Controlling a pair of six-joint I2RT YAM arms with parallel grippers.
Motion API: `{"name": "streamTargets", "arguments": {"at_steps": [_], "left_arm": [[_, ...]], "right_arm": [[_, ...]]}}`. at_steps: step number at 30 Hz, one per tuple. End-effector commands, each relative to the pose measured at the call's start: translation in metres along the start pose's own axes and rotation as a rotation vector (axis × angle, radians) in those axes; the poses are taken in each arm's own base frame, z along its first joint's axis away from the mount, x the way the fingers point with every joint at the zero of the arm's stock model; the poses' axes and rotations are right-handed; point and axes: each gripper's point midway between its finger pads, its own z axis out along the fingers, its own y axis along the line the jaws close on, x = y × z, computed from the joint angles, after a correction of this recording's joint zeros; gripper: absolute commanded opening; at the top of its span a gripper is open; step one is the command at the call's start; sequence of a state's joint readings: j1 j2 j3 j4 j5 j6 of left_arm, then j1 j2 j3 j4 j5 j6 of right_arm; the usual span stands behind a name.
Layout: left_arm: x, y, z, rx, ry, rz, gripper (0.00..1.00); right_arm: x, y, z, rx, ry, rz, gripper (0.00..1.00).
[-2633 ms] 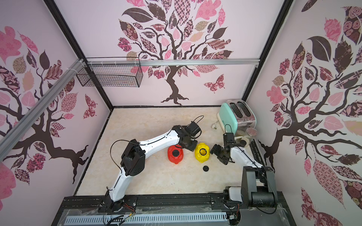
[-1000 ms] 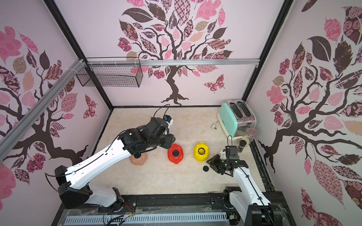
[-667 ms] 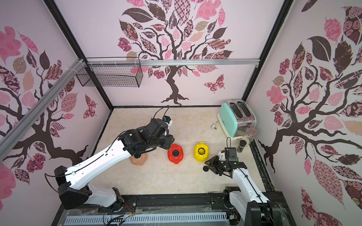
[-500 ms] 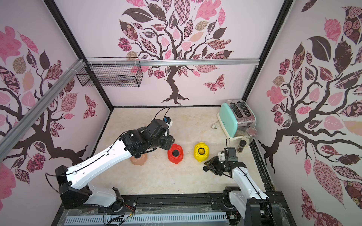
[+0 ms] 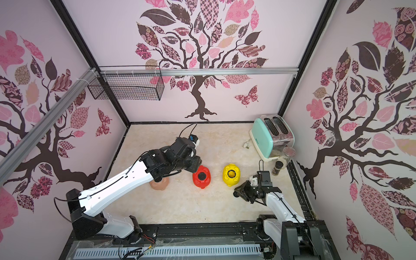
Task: Close piggy banks
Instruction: Move the knob to the center of the board.
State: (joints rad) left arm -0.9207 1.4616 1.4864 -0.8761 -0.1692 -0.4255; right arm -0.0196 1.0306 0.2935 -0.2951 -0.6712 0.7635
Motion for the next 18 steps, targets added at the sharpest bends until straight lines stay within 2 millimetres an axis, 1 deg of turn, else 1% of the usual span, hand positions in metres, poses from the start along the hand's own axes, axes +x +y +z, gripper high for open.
{"name": "streamTargets", "arguments": {"at_steps": [1, 5, 8, 12, 18], "left_arm": [[0.001, -0.002, 0.006, 0.007, 0.007, -0.002, 0.46], [-0.001, -0.001, 0.005, 0.001, 0.004, 0.003, 0.46], [-0.001, -0.002, 0.005, 0.003, 0.005, 0.003, 0.46], [0.001, -0.002, 0.007, 0.005, 0.012, 0.004, 0.46], [0.003, -0.002, 0.008, 0.005, 0.019, 0.007, 0.46]], "right_arm": [[0.000, 0.000, 0.002, -0.003, 0.006, -0.011, 0.32], [-0.002, -0.002, 0.002, 0.014, -0.005, -0.016, 0.31], [-0.004, -0.008, 0.001, 0.054, -0.015, -0.021, 0.31], [-0.010, -0.017, -0.004, 0.121, -0.063, -0.032, 0.33], [-0.018, -0.021, -0.006, 0.163, -0.095, -0.035, 0.34]]}}
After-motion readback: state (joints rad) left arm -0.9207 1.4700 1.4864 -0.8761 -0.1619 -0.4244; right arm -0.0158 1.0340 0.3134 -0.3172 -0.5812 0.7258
